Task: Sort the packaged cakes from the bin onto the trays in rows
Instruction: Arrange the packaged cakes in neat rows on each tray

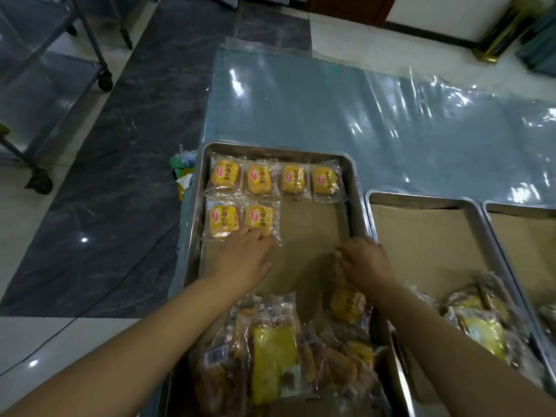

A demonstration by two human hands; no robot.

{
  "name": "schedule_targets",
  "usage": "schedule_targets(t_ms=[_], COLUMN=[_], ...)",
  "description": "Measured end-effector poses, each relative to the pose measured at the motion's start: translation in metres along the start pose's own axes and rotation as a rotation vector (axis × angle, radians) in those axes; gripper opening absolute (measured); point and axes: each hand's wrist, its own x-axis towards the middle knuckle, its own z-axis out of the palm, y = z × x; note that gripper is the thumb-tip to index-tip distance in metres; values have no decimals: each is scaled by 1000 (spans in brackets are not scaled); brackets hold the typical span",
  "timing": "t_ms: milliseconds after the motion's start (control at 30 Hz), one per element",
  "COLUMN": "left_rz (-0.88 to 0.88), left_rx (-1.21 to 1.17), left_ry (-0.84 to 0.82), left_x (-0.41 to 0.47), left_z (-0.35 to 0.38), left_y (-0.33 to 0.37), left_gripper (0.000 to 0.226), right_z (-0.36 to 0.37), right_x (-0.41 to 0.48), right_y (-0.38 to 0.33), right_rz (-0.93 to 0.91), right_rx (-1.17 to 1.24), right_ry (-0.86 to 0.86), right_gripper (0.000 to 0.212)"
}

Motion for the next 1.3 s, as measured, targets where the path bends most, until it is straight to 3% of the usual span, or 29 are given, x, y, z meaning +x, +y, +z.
schedule_targets(t_ms=[100,267,433,533,667,800,900,1000,1100,1200,1300], left_rz=[21,-48,-106,-196,-297,-327,-352,-382,-370,-359,-429], left_rx=[-62,-166,-226,-225,-210,-199,-227,-318,-343,-468,-706], left_ry=[-140,-381,-491,-563,-562,-605,-634,-679,-721,-550,-239], left_x=[4,5,0,-4,-7,-6,-4,-1,5,13,25], left_z=[6,7,6,6,3,-2,-4,-3,-4,-15,-34], left_y=[19,39,41,43,49,55,59,61,62,62,64], left_gripper=[45,23,12,16,18,21,21,17,21,17,15], right_z=[-6,-3,-13,-17,-12,0,9,9,12,19,18], right_x=[-15,-24,-14,-6,7,13,12,16,21,25,28], right_y=[20,29,26,24,15,5,4,0,-5,-3,5], right_rz=[-53,-208,-205,-39,267,405,259,-79,-381,-441,-439], right_rx=[-159,-239,-208,121,630,905,572,360,81,-47,-48], right_ry=[-53,-158,-312,-271,19,14,36,208,107,-72,-11], right_gripper=[24,46,34,23,15,20,22,9,46,64,56])
